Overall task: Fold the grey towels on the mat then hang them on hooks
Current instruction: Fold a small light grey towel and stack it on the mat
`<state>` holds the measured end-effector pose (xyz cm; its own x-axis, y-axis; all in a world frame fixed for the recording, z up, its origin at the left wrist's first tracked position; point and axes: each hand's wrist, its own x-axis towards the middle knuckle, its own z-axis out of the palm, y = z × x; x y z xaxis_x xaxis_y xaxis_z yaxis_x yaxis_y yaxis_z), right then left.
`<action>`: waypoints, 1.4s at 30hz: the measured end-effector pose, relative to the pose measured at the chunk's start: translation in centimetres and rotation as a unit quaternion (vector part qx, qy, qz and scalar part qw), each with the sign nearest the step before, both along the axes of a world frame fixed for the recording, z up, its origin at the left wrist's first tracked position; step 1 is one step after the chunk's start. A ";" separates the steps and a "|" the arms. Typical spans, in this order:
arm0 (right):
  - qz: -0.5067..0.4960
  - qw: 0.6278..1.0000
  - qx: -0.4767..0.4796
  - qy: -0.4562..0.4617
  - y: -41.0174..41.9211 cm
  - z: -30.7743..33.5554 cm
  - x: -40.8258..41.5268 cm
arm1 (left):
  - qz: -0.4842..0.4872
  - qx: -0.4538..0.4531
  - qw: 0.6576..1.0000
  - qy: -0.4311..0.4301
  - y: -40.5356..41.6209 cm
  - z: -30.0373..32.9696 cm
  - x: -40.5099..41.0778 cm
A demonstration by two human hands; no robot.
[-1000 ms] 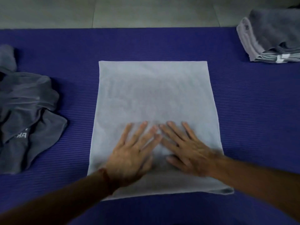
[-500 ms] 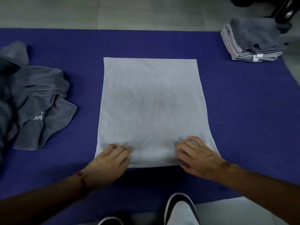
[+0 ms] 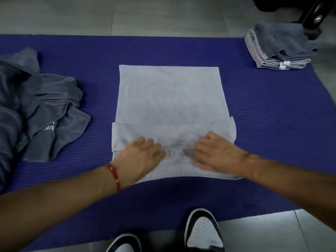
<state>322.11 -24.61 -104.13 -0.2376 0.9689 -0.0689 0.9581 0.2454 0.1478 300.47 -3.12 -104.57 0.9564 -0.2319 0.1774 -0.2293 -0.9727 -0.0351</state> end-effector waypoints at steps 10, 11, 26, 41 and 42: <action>-0.040 0.998 0.001 0.040 -4.3 -4.4 -3.3 | -0.011 0.058 0.990 0.129 -1.6 -3.7 -5.0; -0.053 0.997 0.006 0.048 -4.3 -4.5 -3.5 | -0.015 0.051 0.991 0.124 -1.6 -3.5 -4.9; -0.119 0.987 -0.057 0.096 -10.3 -4.0 -2.3 | 0.001 0.008 0.991 0.137 -1.1 -5.0 -8.4; -0.608 0.707 0.031 0.359 -0.9 -2.3 7.3 | 0.440 -0.295 0.816 0.231 8.6 -1.5 1.4; -0.618 0.670 0.039 0.411 -0.9 -2.1 7.5 | 0.464 -0.331 0.788 0.231 8.6 -1.2 1.5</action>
